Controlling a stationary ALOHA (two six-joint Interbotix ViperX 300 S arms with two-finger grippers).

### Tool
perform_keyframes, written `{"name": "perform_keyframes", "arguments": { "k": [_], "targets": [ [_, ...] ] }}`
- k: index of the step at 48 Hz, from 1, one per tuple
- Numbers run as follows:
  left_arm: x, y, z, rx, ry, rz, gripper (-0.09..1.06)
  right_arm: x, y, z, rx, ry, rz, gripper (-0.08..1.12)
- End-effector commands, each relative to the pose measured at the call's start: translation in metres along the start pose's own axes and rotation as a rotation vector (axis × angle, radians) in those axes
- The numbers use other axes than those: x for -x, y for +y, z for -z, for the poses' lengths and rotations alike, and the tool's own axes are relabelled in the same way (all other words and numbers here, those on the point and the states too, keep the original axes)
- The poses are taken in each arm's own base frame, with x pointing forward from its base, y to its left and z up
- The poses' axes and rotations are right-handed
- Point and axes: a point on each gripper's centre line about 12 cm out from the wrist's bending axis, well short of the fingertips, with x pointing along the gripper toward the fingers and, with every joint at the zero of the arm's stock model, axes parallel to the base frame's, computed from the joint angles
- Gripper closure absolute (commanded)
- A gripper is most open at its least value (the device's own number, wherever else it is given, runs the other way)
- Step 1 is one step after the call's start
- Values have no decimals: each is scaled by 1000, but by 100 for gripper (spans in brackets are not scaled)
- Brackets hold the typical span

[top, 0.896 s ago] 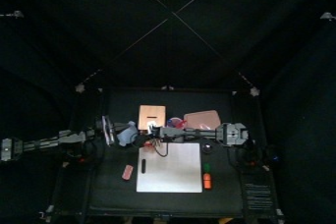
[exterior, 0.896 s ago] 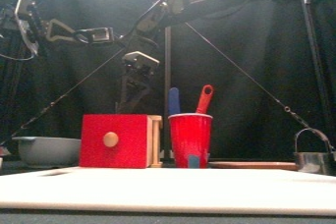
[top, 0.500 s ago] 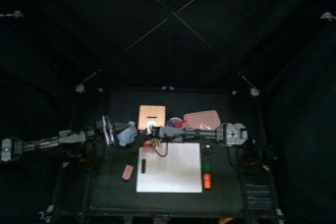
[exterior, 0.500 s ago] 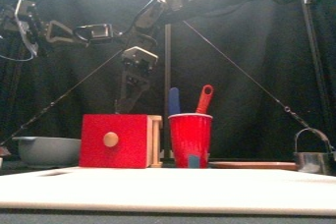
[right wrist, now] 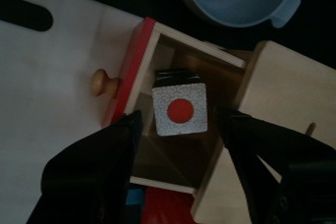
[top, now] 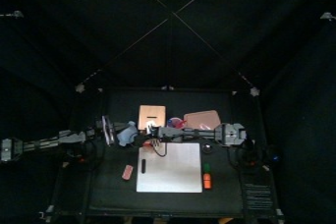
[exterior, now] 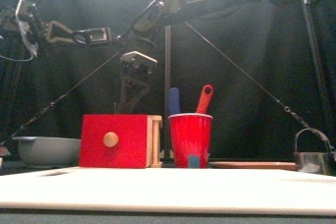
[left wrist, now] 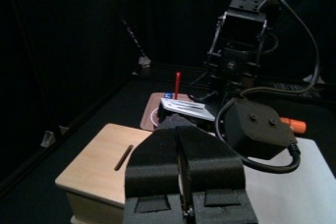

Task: Place sushi on board then cut the sushi with the knife then place the pieces on the plate
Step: Pick knife at handle with right hand

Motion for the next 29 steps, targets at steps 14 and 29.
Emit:
{"name": "perform_keyframes", "arguments": {
  "k": [14,29],
  "targets": [
    [-1,1,-5,3,-15,-7,93,11,-8,-5,-13,-26,18,23],
    [-1,1,-5,3,-14,-5,93,11,-11,-4,4,-16,42,24]
  ]
}}
